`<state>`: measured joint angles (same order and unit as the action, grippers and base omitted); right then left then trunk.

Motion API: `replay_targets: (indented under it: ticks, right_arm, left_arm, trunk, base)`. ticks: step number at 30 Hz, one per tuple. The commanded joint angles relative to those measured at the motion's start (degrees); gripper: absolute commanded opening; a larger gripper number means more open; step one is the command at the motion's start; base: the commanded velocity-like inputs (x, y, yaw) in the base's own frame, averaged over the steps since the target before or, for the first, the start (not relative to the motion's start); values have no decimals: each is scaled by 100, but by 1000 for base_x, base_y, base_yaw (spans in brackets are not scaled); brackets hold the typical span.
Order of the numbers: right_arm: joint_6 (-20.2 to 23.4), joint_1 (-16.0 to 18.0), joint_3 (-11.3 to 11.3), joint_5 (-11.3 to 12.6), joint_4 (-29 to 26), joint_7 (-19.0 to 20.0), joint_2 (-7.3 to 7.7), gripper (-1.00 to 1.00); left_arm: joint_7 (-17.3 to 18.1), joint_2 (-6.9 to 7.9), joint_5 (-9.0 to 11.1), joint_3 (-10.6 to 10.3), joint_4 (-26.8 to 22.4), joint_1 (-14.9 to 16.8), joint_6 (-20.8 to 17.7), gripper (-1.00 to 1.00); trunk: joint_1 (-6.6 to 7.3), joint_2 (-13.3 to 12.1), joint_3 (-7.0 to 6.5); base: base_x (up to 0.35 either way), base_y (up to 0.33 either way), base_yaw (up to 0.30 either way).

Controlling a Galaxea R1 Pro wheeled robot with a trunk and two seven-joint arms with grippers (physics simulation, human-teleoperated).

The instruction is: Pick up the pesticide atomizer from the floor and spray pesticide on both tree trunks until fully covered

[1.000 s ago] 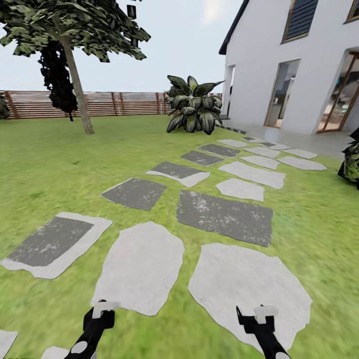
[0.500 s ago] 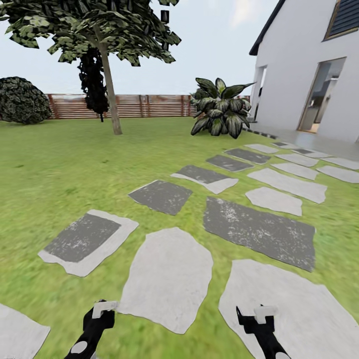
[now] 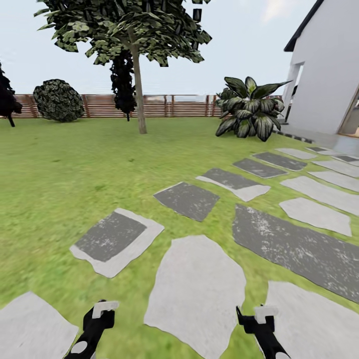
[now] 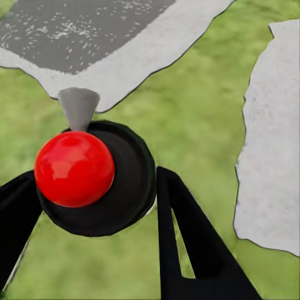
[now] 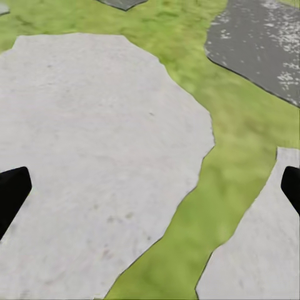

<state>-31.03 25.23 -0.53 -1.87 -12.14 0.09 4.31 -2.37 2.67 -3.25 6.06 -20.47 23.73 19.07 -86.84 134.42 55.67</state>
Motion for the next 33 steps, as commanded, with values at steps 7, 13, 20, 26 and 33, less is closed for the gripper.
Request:
replay_targets:
  ticks: [7,13,20,26,33]
  right_arm:
    - [0,2,0,2,-6,0,6,100]
    - [0,-1,0,2,-1,0,9,100]
    - [0,0,0,2,1,0,9,100]
    - [0,-1,0,2,-3,0,6,100]
    - [0,-1,0,2,0,0,9,100]
  left_arm:
    - [0,-4,-1,0,-1,0,0,-100]
    - [0,-3,-1,0,-1,0,-1,-100]
    - [0,2,-1,0,-1,0,-8,-100]
    - [0,3,-3,0,-1,0,-9,-100]
    - [0,5,-3,0,-1,0,-13,-100]
  trunk:
    - [0,0,0]
    - [0,0,0]
    - [0,0,18]
    - [0,0,61]
    - [0,0,111]
  base:
    - [250,214,65]
    - [287,172,3]
    - [306,128,21]
    - [319,101,118]
    - [329,90,121]
